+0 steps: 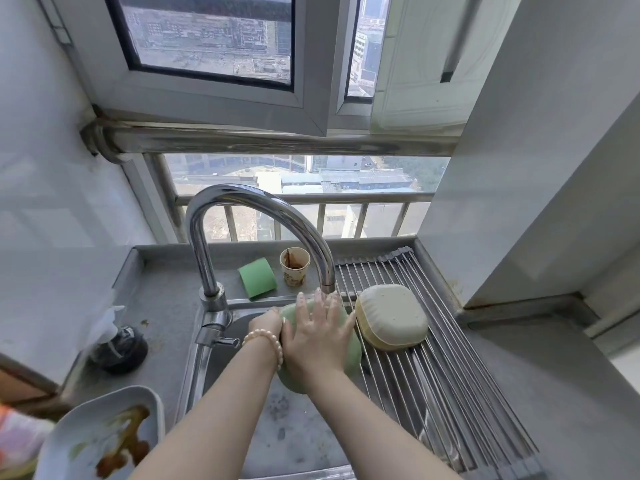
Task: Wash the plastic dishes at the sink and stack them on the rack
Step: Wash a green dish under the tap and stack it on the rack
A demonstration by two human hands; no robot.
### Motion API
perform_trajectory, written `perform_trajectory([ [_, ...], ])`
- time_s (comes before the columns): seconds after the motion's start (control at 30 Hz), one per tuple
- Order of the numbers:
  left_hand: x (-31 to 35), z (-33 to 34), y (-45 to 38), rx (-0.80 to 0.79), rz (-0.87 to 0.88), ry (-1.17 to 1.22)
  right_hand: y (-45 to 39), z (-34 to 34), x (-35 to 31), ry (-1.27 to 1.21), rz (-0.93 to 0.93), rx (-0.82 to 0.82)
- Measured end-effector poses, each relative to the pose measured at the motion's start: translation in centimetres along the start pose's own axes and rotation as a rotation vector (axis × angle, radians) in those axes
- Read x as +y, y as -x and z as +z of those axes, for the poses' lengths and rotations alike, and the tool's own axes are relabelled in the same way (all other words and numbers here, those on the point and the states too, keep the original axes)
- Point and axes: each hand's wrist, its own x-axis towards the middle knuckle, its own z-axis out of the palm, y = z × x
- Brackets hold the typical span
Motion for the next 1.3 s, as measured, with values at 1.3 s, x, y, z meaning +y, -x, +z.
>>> perform_trajectory([
  [1.3, -6.9, 2.3, 6.3, 0.183, 0.907, -1.099, -4.0, 0.8, 7.1, -0.778, 0.619, -0.074],
])
